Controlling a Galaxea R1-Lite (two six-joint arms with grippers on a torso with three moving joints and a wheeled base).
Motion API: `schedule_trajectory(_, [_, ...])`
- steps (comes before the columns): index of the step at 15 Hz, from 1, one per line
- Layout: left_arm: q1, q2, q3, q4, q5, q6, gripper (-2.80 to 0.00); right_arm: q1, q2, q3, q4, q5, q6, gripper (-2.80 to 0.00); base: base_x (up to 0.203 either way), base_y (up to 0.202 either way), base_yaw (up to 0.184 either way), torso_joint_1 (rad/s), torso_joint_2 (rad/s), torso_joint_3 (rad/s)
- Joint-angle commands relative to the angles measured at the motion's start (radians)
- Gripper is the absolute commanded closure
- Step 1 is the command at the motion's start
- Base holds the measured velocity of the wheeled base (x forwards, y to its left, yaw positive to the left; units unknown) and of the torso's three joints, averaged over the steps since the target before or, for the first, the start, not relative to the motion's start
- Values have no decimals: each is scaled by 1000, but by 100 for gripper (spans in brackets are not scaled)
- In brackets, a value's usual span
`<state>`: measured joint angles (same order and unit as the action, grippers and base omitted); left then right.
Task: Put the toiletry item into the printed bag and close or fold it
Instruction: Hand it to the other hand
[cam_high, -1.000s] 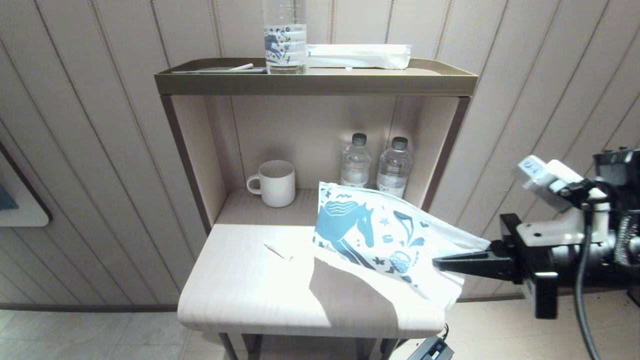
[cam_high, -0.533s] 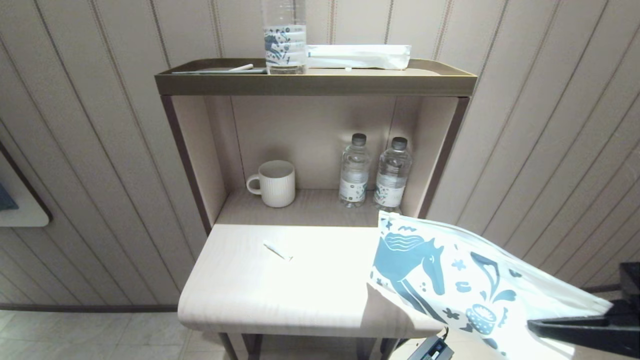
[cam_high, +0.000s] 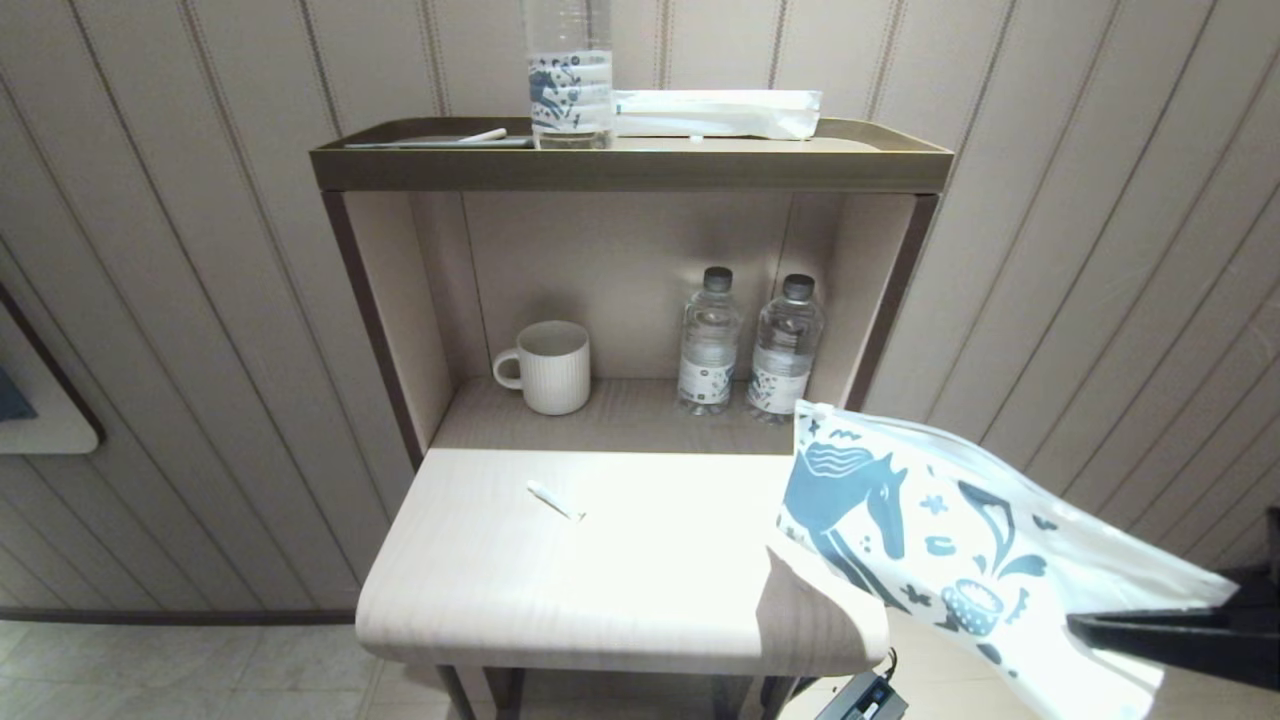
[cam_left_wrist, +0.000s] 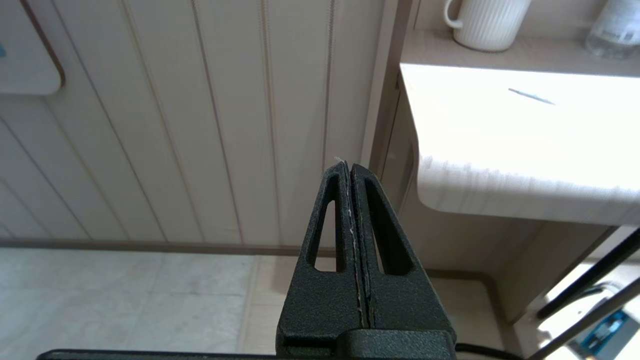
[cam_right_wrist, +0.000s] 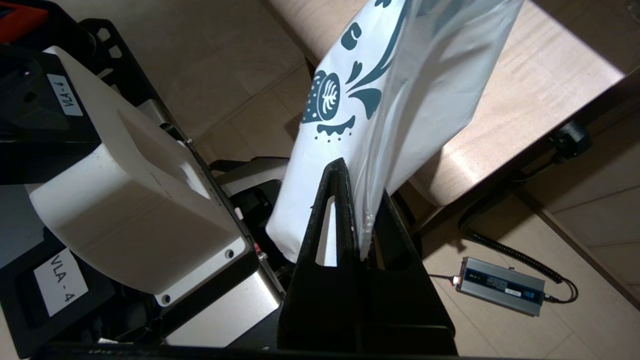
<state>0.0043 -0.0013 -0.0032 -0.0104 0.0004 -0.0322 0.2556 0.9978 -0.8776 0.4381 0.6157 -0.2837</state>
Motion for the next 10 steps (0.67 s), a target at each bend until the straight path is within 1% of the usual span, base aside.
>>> schedule_trajectory(1, [0, 1, 0, -3, 1, -5, 0, 15, -10, 27, -2, 5, 8, 0, 0, 0, 0, 0, 0, 0])
schedule_trajectory(3, [1, 1, 0, -2, 6, 3, 0, 15, -10, 23, -5, 1, 35, 0, 0, 0, 0, 0, 0, 0])
schedule_trajectory(6, [2, 1, -17, 9, 15, 14, 0, 7, -5, -11, -18, -1, 37, 0, 0, 0, 0, 0, 0, 0])
schedule_trajectory(7, [2, 7, -60, 19, 21, 23, 0, 11, -4, -20, -18, -1, 36, 0, 0, 0, 0, 0, 0, 0])
schedule_trajectory(9, [1, 88, -244, 88, 19, 23, 0, 18, 6, -47, -18, 3, 33, 0, 0, 0, 0, 0, 0, 0])
schedule_trajectory(10, [-3, 173, -341, 119, 7, 9, 0, 32, 25, -61, -18, 5, 33, 0, 0, 0, 0, 0, 0, 0])
